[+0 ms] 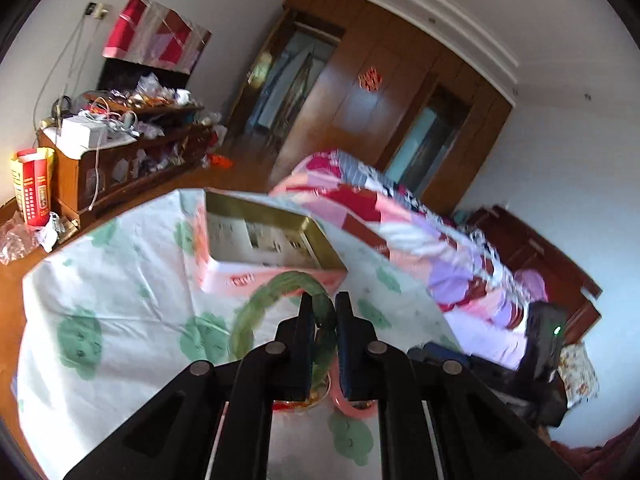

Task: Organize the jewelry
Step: 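Lower the left tool onto the green jade bangle and close it, then grasp the red-string coin charm with the right tool while the left lifts the green bangle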

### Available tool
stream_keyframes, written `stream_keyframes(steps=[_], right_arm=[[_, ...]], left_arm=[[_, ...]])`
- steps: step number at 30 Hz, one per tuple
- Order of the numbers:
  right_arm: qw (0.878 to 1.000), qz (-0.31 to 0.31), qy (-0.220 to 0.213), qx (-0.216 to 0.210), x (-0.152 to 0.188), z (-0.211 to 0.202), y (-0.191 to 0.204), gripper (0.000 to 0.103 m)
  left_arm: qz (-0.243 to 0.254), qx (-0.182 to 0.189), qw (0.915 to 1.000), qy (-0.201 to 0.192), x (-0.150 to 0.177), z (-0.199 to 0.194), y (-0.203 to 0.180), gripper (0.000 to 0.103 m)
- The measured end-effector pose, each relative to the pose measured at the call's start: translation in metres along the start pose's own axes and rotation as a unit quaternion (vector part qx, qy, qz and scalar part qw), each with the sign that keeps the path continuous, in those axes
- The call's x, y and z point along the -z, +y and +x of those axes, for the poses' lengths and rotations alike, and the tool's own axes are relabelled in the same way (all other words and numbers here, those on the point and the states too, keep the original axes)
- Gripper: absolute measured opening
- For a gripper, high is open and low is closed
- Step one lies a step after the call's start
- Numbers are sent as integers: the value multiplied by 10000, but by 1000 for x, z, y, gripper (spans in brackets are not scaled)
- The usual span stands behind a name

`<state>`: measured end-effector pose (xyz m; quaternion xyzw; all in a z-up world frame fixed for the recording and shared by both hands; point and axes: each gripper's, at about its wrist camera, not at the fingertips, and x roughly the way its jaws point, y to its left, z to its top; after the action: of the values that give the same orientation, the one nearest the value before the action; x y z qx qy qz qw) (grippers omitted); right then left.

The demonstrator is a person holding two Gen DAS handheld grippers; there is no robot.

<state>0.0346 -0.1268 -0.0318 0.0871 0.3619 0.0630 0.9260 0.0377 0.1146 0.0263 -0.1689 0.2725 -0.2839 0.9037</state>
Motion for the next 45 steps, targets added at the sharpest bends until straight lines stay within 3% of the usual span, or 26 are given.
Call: stream_keyframes(steps=[3,7,15,22,30,34,37,38,40,45], right_arm=[[9999,-88,52,-134,1,4,10,57],[9981,-370,181,-449,3,10,31,57],[9875,-781,715,-1172,11,33,73,57],[9709,-1196,1162,-1717,22,64,113,57],[9511,-1520,1608,-2154,27,100,151,57],[9466,-1658,1718,-2167,28,115,168,56],[9446,-1919,1690,-2056,27,121,181,34],[9442,-1949,1686,-2051,26,122,183,32],[9413,-1887,1720,-2209,25,124,181,11],[9459,-1837,1733,-2039,29,120,170,8]], left_arm=[[-89,-41,9999,-100,-2,-9,6,9],[-521,311,9981,-109,3,-11,22,9],[-863,129,9961,142,13,-4,42,9],[-1115,-319,9930,222,18,-2,66,9],[-1511,-548,9868,212,24,-3,98,9],[-1615,-564,9850,223,25,-1,106,9],[-1498,-687,9861,204,21,-2,107,9],[-1472,-740,9862,181,20,-3,107,9],[-1445,-855,9857,134,18,-6,111,9],[-1441,-1107,9832,152,19,-6,117,9]])
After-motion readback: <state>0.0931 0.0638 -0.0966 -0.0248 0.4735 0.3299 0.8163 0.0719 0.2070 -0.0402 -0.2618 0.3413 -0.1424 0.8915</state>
